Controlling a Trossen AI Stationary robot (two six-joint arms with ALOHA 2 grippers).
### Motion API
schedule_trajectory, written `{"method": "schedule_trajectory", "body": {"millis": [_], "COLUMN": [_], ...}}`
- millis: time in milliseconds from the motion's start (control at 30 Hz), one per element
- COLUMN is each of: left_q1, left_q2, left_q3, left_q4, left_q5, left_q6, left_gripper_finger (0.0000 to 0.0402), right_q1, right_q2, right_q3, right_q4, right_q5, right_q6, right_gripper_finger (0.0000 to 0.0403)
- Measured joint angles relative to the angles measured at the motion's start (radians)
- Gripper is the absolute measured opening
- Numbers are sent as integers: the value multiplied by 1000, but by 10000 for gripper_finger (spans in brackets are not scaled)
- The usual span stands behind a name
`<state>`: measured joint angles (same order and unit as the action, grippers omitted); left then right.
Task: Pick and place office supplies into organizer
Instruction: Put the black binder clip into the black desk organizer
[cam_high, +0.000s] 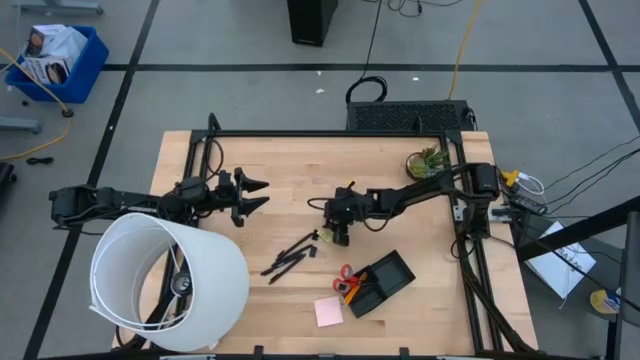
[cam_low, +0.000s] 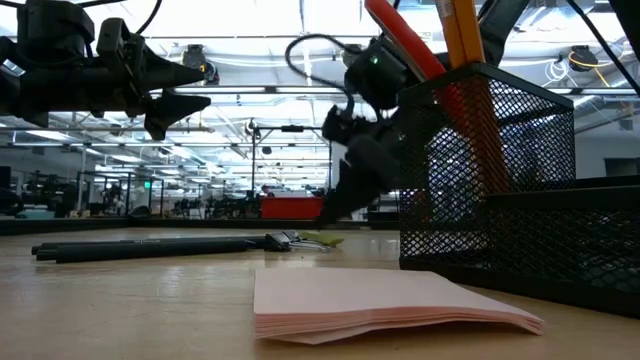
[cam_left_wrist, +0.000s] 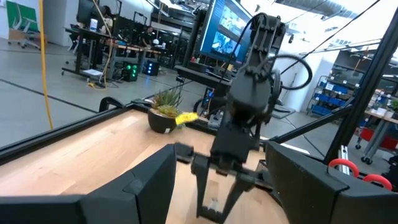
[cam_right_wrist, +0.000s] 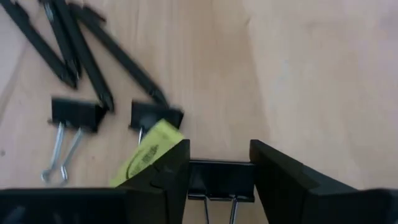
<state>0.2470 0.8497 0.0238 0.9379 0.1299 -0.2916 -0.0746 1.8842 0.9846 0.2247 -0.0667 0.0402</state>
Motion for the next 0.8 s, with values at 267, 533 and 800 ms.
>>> {"method": "schedule_trajectory", "body": {"millis": [267, 533, 800], "left_q1": [0, 0, 0], "left_q2": [0, 0, 0], "left_q3": [0, 0, 0], "left_q4": [0, 0, 0], "left_q5": [0, 0, 0], "left_q6": [0, 0, 0], "left_gripper_finger": [253, 253, 253], "right_q1": [6, 82, 276], "right_q2": [-131, -331, -490], "right_q3": [1, 2, -4], "right_q4": [9, -25, -23], "right_q5": [8, 9, 9], "right_q6": [-2, -16, -2], "right_gripper_finger": [154, 147, 154]}}
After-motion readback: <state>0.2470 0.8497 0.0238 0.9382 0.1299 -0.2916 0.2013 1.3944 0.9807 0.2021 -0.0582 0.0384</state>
